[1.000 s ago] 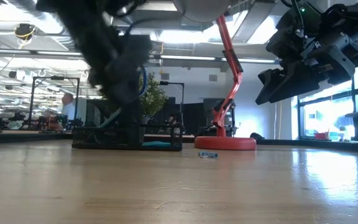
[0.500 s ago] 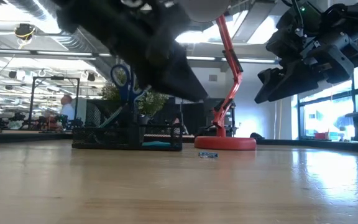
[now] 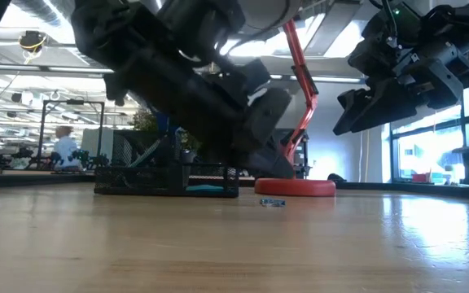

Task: Pick and place office supplies into organizer
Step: Put the bottom blue binder clip into the black organizer box

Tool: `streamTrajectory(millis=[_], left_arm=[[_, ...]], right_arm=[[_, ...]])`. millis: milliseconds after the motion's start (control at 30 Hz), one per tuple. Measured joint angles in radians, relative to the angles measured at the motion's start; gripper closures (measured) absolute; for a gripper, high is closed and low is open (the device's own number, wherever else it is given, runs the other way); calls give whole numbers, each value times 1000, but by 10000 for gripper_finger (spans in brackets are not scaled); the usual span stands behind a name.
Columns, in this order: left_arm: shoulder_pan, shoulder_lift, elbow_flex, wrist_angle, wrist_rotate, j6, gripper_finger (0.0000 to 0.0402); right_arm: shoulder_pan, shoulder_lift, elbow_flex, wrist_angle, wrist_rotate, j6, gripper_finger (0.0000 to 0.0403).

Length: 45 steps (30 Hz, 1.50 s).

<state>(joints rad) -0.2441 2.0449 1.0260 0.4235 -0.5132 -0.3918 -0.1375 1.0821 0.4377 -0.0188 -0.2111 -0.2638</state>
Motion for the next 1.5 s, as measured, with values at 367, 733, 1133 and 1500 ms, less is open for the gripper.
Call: streamTrajectory(millis=[367, 733, 1133, 1500], left_arm=[[3, 10, 2, -8, 44, -16, 353], [-8, 10, 2, -75, 111, 2, 333], [-9, 11, 2, -84, 82, -6, 267], [-12, 11, 2, -57, 73, 50, 231]], right_arm=[[0, 0, 0, -1, 0, -2, 208], [0, 0, 0, -1, 0, -2, 208], [0, 0, 0, -1, 0, -3, 208], [0, 0, 0, -1, 0, -3, 208]])
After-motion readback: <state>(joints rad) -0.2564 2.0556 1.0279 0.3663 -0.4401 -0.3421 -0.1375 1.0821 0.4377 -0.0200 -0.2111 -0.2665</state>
